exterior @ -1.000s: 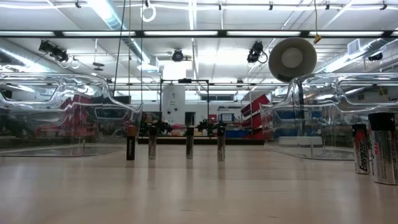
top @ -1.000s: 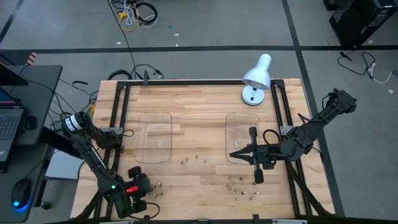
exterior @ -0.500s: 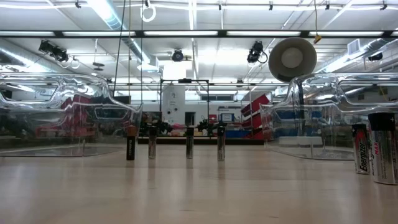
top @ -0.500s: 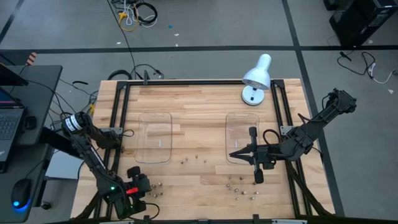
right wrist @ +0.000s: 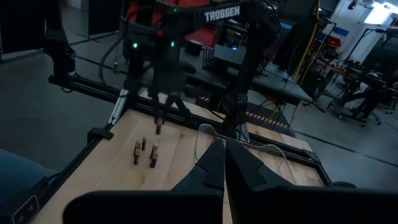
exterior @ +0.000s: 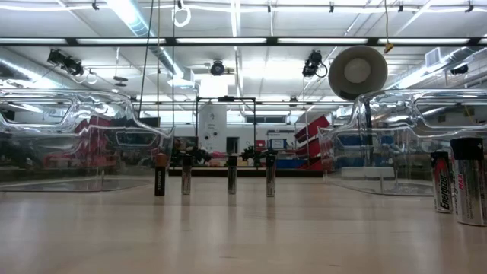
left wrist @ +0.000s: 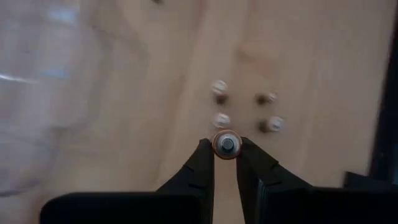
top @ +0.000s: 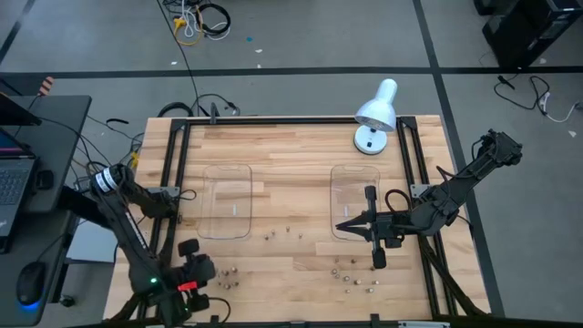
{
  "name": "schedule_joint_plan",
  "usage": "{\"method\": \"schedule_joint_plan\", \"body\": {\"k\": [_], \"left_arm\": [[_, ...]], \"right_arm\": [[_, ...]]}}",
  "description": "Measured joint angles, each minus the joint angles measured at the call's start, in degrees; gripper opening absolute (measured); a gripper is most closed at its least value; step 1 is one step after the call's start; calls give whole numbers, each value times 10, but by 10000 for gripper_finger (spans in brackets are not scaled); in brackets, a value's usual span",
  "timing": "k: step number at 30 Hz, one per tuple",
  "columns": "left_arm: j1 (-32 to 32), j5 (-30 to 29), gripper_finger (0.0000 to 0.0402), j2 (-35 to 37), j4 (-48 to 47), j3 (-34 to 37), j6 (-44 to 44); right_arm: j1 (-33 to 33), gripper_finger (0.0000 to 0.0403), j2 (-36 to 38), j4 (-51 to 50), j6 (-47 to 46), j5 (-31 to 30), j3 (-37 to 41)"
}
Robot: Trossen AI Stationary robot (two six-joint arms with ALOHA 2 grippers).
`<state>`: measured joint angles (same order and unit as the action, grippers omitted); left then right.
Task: Sort batteries
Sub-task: Put the black battery into the left transparent bin
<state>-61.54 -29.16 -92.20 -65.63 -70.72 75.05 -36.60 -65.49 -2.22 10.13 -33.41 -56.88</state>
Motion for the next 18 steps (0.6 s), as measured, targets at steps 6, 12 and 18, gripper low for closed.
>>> {"method": "schedule_joint_plan", "body": {"k": [6,12,18], "left_arm": [[25,-74,39,3,-198,-72,34],[86,-102,39,50,-241,-81,21],[118,-82,39,115,-227,-28,18]], "right_arm": [[0,3,0,0,2,0,0],[0,3,0,0,3,0,0],[0,3,0,-5,3,0,0]]}}
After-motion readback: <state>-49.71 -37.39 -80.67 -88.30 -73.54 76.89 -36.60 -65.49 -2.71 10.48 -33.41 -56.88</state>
